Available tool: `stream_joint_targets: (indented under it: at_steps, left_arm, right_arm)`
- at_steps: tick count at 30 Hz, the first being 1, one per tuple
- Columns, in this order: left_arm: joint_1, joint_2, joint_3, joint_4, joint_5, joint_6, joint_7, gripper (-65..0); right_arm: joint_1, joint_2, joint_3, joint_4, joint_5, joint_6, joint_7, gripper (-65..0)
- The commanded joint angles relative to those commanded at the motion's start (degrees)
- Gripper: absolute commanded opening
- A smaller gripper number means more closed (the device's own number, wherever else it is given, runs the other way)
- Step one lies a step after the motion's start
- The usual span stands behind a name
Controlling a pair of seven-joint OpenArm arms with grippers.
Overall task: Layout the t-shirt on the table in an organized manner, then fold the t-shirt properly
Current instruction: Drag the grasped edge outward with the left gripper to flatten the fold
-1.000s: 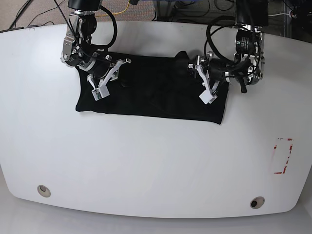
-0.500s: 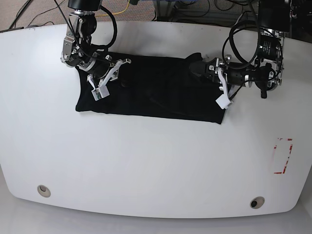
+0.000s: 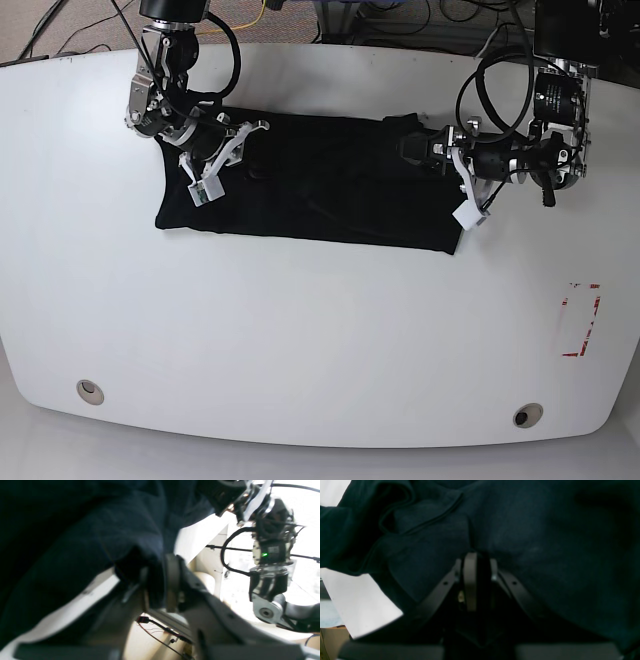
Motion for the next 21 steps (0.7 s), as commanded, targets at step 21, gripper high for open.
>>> stream_joint_targets:
  at_steps: [21]
  left_arm:
    - [-2.1,-6.2,5.8,5.5,-6.1,-0.1,0.0,-46.8]
  right_arm:
    - [0.0,0.0,0.0,0.0,0.0,0.00,0.0,-58.7]
